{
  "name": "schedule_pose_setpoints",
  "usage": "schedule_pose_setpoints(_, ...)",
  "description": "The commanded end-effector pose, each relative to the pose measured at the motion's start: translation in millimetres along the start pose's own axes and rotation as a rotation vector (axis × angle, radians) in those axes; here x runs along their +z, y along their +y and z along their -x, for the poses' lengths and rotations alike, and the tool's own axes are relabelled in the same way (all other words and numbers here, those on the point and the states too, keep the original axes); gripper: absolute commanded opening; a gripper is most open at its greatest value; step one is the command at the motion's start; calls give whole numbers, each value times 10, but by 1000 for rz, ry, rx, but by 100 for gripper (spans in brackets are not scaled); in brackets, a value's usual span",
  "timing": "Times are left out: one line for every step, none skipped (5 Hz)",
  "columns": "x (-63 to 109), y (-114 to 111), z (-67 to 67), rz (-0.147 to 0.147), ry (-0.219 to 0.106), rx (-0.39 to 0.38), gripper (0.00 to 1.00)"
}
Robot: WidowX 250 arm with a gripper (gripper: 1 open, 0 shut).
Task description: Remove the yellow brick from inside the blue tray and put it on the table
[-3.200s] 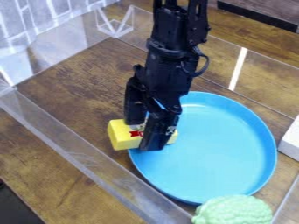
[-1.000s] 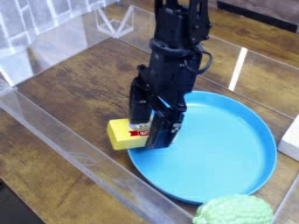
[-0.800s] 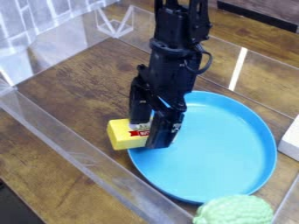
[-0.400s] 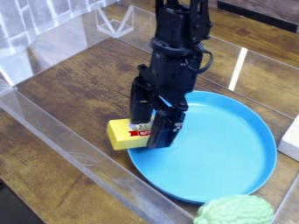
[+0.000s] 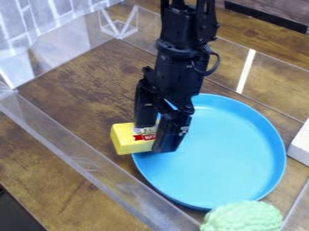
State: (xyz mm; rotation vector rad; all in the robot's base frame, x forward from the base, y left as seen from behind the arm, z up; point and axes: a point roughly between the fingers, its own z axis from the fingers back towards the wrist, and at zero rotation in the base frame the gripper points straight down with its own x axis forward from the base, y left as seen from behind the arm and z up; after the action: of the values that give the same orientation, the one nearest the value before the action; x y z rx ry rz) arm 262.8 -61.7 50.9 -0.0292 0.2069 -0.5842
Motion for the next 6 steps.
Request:
schedule_pose_setpoints(-56, 56, 70, 20, 18, 24, 100)
schedule_pose_setpoints(-71, 46, 77, 27, 25, 23, 100)
schedule_pose_setpoints(-106, 36, 62, 32, 32, 20, 100)
schedule_pose_setpoints(-146, 52, 95, 30, 29, 25, 100)
schedule_pose_setpoints(-187, 69, 129, 29, 27, 31, 100)
schedule_pose_setpoints(-226, 83, 161, 28, 25, 36, 100)
